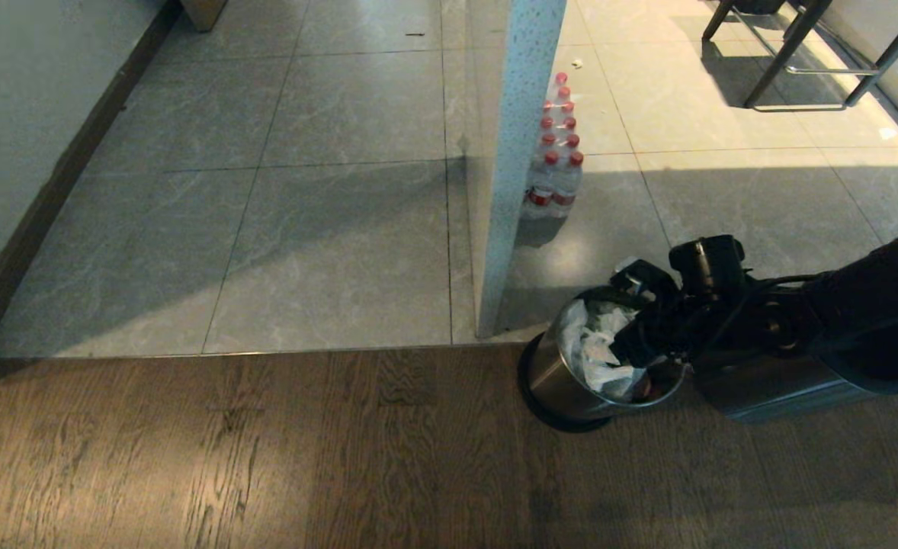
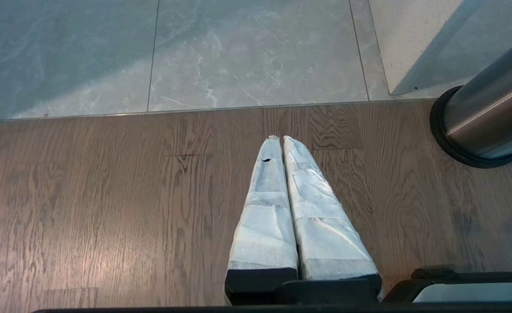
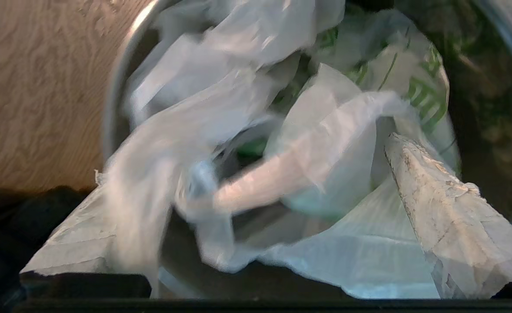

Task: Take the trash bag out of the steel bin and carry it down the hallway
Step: Pick up the trash bag

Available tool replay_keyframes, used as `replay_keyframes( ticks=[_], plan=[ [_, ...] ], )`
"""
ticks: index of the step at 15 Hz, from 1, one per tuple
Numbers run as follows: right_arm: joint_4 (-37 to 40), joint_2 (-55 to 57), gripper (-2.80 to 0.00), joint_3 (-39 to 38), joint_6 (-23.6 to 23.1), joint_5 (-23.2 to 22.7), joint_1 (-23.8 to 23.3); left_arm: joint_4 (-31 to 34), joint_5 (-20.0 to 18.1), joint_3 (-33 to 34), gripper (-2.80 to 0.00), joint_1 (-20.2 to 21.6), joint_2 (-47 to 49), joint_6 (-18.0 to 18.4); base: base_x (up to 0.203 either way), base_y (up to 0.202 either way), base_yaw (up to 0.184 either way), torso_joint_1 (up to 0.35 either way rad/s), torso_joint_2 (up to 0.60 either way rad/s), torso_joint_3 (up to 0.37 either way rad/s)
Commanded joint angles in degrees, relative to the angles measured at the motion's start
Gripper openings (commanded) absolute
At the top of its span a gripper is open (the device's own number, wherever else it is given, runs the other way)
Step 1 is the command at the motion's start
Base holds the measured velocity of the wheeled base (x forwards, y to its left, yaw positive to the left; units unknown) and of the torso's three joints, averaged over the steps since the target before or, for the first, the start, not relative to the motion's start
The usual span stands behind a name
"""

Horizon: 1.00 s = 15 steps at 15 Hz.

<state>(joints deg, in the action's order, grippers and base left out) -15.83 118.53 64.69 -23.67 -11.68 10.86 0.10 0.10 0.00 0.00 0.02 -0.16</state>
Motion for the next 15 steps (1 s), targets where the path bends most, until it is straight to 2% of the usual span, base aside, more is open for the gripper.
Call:
replay_keyframes(
  ticks=[1,4,15],
  plan=[
    [-0.37,3.69,0.0,1.39,-0.08,-0.02,-0.05,-0.01,-0.01,0.08,-2.8,0.0,-0.11,-0.01,0.0,0.0,0.0,0.0,0.0,0.0],
    [-2.4,7.16,0.0,2.01,-0.06,0.05,0.03,-0.01,-0.01,0.0,-2.8,0.0,-0.11,-0.01,0.0,0.0,0.0,0.0,0.0,0.0],
    [-2.54,13.4,0.0,7.64,-0.09,0.34,0.3,-0.01,-0.01,0.03,-2.8,0.0,-0.11,-0.01,0.0,0.0,0.0,0.0,0.0,0.0]
  ],
)
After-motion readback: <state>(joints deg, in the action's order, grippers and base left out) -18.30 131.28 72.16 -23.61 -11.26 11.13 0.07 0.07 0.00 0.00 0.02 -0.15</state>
